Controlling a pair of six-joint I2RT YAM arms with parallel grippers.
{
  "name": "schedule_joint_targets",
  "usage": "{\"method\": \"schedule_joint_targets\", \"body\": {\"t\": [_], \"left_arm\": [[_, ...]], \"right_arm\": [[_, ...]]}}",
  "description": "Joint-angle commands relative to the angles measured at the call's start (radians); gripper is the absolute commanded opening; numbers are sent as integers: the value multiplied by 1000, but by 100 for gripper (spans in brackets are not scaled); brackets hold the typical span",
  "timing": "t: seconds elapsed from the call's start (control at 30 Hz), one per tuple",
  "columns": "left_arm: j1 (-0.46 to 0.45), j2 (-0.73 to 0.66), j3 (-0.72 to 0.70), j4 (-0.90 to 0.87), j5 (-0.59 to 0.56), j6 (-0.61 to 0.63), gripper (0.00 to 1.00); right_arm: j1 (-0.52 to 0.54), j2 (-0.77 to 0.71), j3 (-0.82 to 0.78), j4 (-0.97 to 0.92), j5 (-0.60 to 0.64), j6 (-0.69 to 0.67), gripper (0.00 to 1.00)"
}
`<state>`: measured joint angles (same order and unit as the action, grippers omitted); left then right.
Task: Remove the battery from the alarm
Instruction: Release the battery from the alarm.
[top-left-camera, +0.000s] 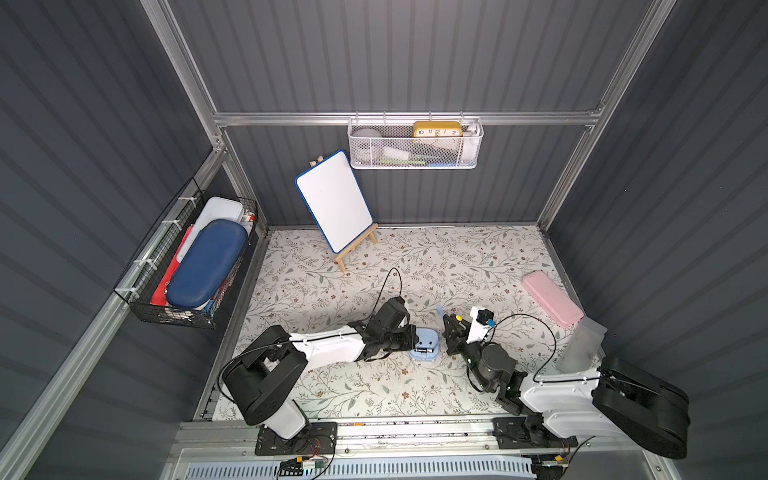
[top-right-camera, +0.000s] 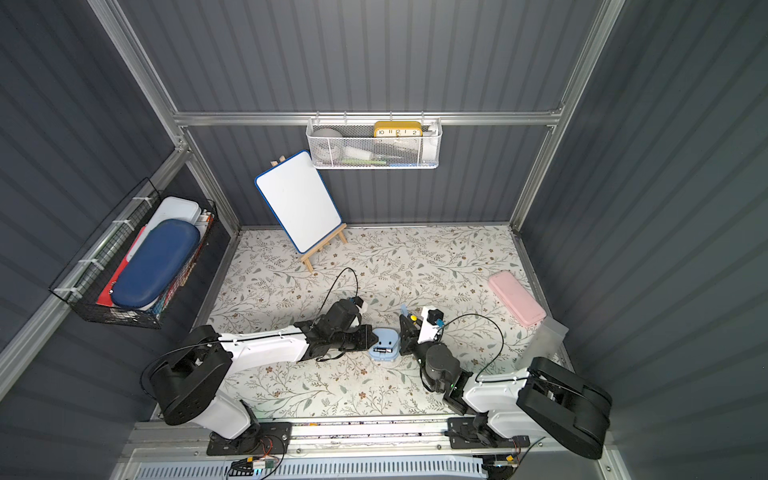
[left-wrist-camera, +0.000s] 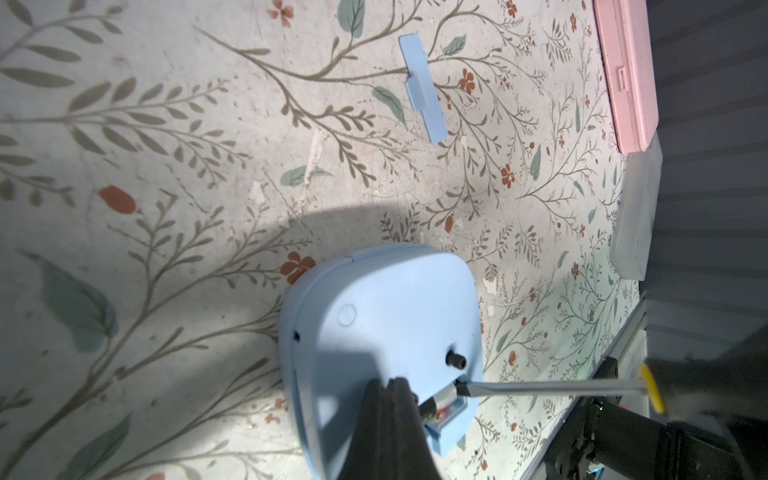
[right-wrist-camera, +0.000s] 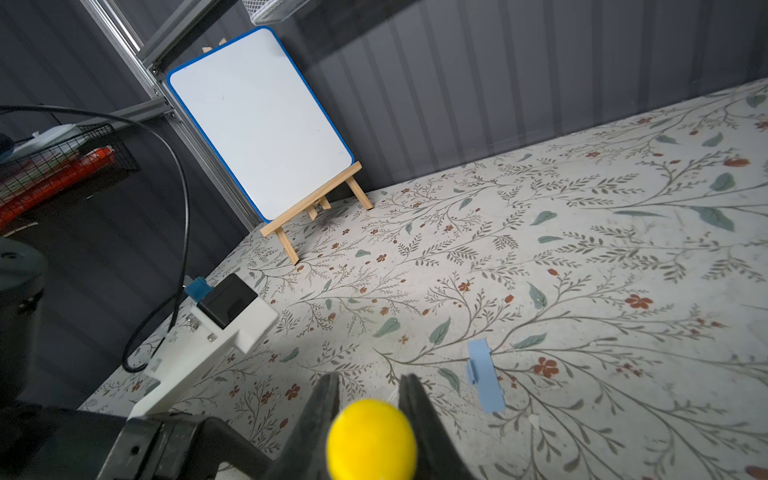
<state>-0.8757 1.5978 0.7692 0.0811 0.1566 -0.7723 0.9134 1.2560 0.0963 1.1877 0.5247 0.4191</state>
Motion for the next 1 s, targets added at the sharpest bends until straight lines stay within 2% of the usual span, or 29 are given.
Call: {"method": "schedule_joint_targets", "body": {"t": [0.0, 0.2, 0.67, 0.97], "left_arm": [[-8, 42, -35, -49, 2, -13, 3], [-15, 60, -33, -44, 2, -25, 2], [-16, 51, -40, -46, -5, -28, 1], [-16, 44, -48, -40, -5, -30, 1]], "right_arm": [[-35, 27, -50, -18, -57, 62, 0], [-51, 46, -66, 50, -69, 97, 0], [-60, 26, -43, 55, -117, 143, 0], [-118, 56, -50, 112, -179, 236, 0]]}}
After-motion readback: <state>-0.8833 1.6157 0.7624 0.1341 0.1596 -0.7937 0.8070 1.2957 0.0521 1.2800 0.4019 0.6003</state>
